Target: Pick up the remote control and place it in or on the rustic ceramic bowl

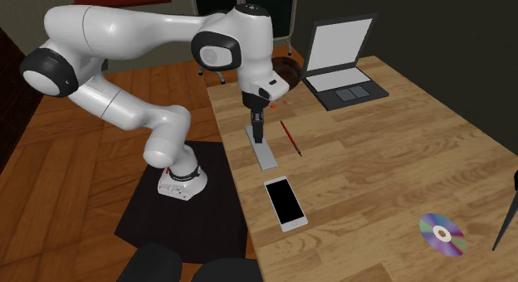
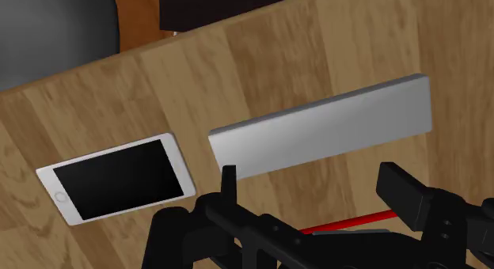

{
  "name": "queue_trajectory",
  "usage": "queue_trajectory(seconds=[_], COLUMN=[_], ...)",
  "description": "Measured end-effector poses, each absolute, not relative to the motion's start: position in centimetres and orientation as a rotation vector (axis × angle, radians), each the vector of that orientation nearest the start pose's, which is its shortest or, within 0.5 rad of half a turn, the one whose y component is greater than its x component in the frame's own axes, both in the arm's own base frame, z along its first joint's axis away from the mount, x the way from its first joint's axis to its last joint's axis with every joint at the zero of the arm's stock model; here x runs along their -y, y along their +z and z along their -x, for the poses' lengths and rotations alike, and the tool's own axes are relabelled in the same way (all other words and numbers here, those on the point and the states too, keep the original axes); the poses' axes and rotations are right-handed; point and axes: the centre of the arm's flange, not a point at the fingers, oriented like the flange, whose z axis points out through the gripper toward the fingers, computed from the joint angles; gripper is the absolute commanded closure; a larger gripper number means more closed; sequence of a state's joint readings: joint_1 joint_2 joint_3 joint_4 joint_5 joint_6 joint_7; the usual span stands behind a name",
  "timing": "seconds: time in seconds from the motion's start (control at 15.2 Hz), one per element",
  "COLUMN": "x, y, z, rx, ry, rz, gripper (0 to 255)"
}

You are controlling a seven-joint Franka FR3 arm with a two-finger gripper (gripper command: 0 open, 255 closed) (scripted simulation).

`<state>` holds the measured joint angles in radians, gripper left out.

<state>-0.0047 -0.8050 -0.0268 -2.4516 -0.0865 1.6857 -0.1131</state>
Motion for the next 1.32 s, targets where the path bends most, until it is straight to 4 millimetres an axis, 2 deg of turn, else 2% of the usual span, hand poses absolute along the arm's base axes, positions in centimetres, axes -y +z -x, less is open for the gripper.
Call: queue_trajectory(seconds=[0.07,0.13,0.26,0.46,0.53,0.66,0.99,1.32], x=[2.0,1.8,1.1,0.2,-0.1,-0.2,-0.3,-0.3], y=[56.1,55.7,53.9,51.0,50.1,48.9,46.2,45.8], z=[-31.0,-31.0,-31.3,-31.5,-31.6,-31.7,-31.7,-31.7], rx=[0.157,0.06,-0.426,-1.232,-1.36,-1.458,-1.492,-1.493], ry=[-0.055,-0.05,-0.037,-0.013,-0.007,-0.002,-0.001,-0.001], rz=[3.207,3.204,3.152,2.884,2.818,2.762,2.742,2.741], gripper=[0,0,0,0,0,0,0,0])
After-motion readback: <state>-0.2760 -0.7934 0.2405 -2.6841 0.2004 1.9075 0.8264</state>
